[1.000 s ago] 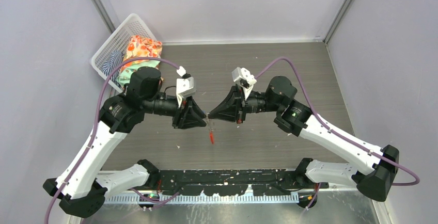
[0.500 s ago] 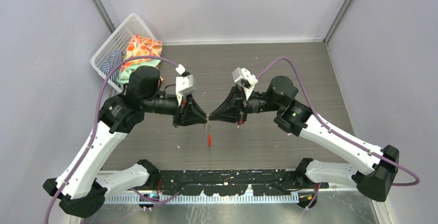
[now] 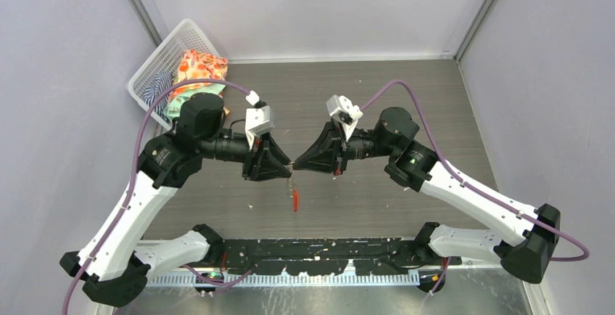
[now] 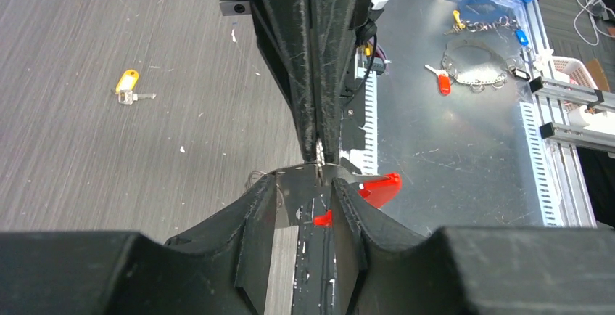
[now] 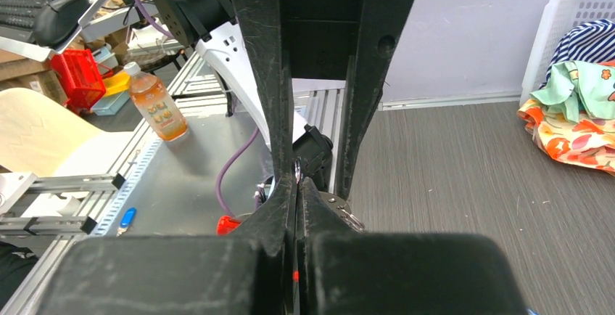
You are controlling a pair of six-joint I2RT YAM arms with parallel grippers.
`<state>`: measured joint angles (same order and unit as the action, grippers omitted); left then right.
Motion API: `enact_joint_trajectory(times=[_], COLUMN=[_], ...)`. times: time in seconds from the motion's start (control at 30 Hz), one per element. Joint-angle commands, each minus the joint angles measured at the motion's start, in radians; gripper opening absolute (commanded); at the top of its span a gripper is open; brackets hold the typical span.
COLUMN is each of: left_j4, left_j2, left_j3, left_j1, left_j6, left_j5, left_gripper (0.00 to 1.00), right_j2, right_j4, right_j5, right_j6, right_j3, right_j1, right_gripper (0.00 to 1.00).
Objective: Put the keys on the keyring
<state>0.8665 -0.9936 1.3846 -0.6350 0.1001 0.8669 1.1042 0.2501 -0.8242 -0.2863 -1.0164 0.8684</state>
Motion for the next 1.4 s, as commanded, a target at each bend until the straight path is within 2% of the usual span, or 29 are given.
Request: enact_joint_trajectory(times=[0.0,0.3,0.7,0.9,1.17,1.37], left_j4=[-0.026,-0.136,-0.148,-0.182,-0.211,-0.177], left_j2=[0.035,0.071,0.054,0.057,0.055,0.050], left_j3=[0.028,-0.025,-0.030,-0.031,-0.034,-0.031], left_j1=[-0.004,-0.003,-0.003,-0.003,-0.004,-0.004], left_j6=[0.043,0.002,-0.011,-0.029,-0.058,-0.003], left_j5=[0.048,0.002,-0.009,-0.034,-0.053,-0.105], left_gripper=[0.34,0.23,0.19,0.05,0.01,0.01], right_j2=[-0.009,-0.003,0.000,0.013,0.020,0.010], right_j4=[0.048,0.055,0.139,0.159,0.169,0.149], right_j5=[0.013,0.020,0.032,0.025,0.031,0.049], right_j6=[0.002,-0.001,-0.043,-0.060,-0.067,-0.052], right_j3=[-0.007,-0.017,0.000,0.002,0.014,0.024], right_j1=[0.002,0.003,0.002,0.002,0.003,0.000], right_gripper=[0.01,0.01,0.01,0.01,0.01,0.12])
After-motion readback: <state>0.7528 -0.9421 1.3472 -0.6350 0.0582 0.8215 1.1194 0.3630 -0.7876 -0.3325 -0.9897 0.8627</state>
